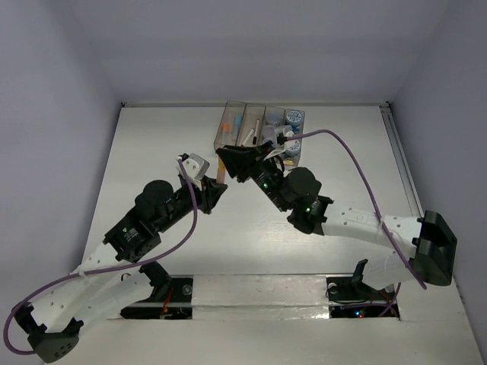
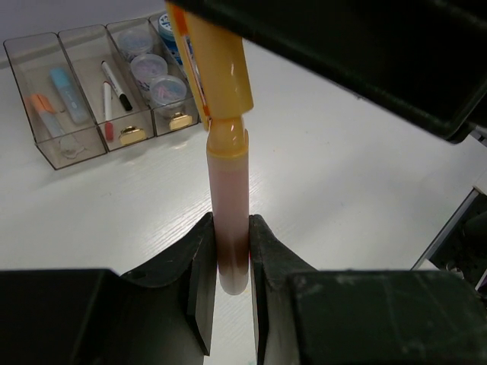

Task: Sort the stationery into containers
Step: Close the pen cap on the pen.

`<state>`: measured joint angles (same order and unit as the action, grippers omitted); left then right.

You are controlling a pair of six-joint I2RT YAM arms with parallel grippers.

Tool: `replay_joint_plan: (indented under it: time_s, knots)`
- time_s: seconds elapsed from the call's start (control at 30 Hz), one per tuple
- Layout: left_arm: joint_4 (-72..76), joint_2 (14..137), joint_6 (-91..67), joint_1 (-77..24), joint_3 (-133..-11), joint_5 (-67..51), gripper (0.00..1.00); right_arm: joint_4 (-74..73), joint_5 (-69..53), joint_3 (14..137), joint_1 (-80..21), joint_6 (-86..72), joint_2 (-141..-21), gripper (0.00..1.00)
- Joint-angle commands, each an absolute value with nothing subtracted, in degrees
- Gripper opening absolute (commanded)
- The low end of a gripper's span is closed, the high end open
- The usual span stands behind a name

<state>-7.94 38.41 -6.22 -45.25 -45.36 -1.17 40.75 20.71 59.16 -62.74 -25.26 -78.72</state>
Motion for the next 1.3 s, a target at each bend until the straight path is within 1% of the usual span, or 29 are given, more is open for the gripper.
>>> replay_joint_plan:
  time_s: [0.0, 0.27, 0.47, 0.67, 0.77, 0.87, 1.1, 1.27]
  knots:
    - [-4.66, 37.79, -5.89, -45.0, -45.44, -0.53, 0.0, 44.73, 22.85, 58.19, -63.98, -24.52, -78.93, 0.0]
    - [-4.22, 37.79, -6.06, -45.0, -45.44, -0.61, 0.0, 46.31, 24.34, 56.52, -65.04, -23.91, -79.54, 0.0]
    - [-2.64, 37.0, -6.68, -42.81, -45.09, -0.53, 0.0, 56.32, 28.65, 51.42, -68.29, -23.03, -81.21, 0.0]
    - [-1.41, 37.26, -7.47, -38.85, -45.09, -3.16, 0.0, 58.18, 30.14, 51.41, -70.4, -20.84, -83.49, 0.0]
    - [-1.41, 37.44, -7.56, -38.32, -45.17, -3.43, 0.0, 54.86, 31.2, 53.25, -71.81, -19.07, -84.37, 0.0]
    - [-1.58, 37.27, -7.38, -38.32, -45.26, -2.9, 0.0, 48.18, 30.94, 54.75, -72.33, -19.86, -84.55, 0.0]
    - [-1.67, 37.27, -7.03, -38.32, -45.26, -2.9, 0.0, 29.13, 32.08, 60.02, -72.33, -20.74, -83.58, 0.0]
    - [-1.49, 37.09, -7.03, -38.32, -45.35, -2.81, 0.0, 25.4, 29.89, 60.04, -72.33, -22.67, -82.71, 0.0]
